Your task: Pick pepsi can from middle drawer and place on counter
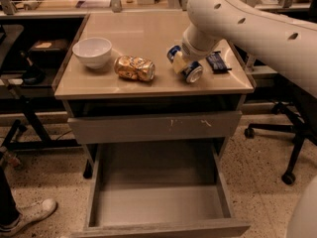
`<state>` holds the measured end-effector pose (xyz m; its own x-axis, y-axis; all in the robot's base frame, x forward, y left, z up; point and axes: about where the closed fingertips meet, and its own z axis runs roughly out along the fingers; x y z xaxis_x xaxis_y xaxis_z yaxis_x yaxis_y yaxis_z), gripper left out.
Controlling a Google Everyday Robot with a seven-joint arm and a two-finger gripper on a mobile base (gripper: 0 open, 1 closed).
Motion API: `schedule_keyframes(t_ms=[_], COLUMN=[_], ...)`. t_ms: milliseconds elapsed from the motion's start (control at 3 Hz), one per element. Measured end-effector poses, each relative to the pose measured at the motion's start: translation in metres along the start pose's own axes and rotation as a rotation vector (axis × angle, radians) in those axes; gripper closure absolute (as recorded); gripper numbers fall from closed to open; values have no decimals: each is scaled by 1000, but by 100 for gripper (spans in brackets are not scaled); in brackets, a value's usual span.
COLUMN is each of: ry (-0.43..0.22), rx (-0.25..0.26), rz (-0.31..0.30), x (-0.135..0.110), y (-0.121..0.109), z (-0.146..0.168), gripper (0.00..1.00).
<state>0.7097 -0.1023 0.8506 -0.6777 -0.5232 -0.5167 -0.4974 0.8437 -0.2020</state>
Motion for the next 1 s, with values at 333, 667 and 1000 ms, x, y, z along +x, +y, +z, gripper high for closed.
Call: schedule_keyframes(t_ms=[333, 667, 1000], ry=[0, 0, 0], rx=[0, 0, 0], rz=[0, 0, 0], x=[0, 0, 0], y=[0, 0, 0], z=[0, 0, 0], gripper=[13, 0, 0])
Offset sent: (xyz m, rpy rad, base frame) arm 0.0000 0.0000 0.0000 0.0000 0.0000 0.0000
